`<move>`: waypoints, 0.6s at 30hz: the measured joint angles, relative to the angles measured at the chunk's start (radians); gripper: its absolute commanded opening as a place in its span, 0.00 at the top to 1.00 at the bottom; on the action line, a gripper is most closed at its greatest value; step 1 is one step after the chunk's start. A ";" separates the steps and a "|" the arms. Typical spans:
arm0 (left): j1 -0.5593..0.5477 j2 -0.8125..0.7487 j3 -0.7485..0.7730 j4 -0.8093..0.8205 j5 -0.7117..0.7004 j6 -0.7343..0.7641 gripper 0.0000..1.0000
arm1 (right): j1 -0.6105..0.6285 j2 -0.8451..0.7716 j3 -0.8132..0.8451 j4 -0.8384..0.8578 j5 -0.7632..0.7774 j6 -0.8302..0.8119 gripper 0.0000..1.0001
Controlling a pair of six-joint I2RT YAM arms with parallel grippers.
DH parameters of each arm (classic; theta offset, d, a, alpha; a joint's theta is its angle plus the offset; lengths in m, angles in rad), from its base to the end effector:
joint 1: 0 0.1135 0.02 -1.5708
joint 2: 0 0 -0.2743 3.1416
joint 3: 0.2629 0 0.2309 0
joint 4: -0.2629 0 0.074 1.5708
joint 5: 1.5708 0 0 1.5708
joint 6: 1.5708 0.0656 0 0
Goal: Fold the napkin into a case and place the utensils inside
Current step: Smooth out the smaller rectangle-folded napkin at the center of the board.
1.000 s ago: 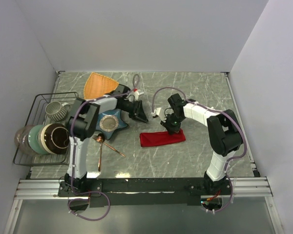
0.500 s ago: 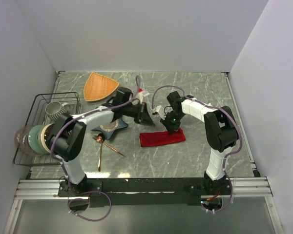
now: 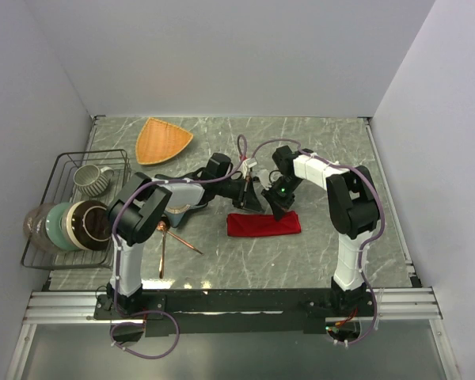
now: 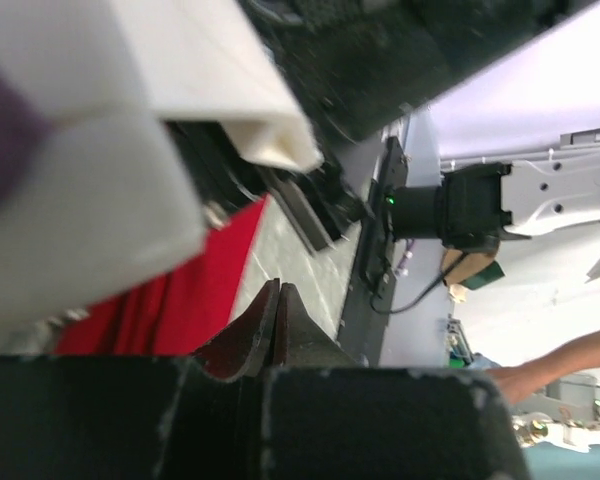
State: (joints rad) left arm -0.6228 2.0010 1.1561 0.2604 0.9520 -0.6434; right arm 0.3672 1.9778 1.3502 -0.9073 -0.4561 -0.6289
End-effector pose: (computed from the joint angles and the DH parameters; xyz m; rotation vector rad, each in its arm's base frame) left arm 0.3106 -0.2888 0.1741 0.6172 2.3203 -1.6974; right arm 0.3154 0.1523 0.1502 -1.4305 2.6048 0.6768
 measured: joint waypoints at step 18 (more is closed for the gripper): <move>0.035 -0.217 -0.111 0.075 -0.063 0.060 0.97 | -0.005 0.006 0.003 -0.018 -0.006 0.026 1.00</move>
State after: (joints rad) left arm -0.5873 1.7836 1.0454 0.3355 0.8886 -0.5838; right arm 0.3618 1.9842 1.3529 -0.9249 -0.4625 -0.6033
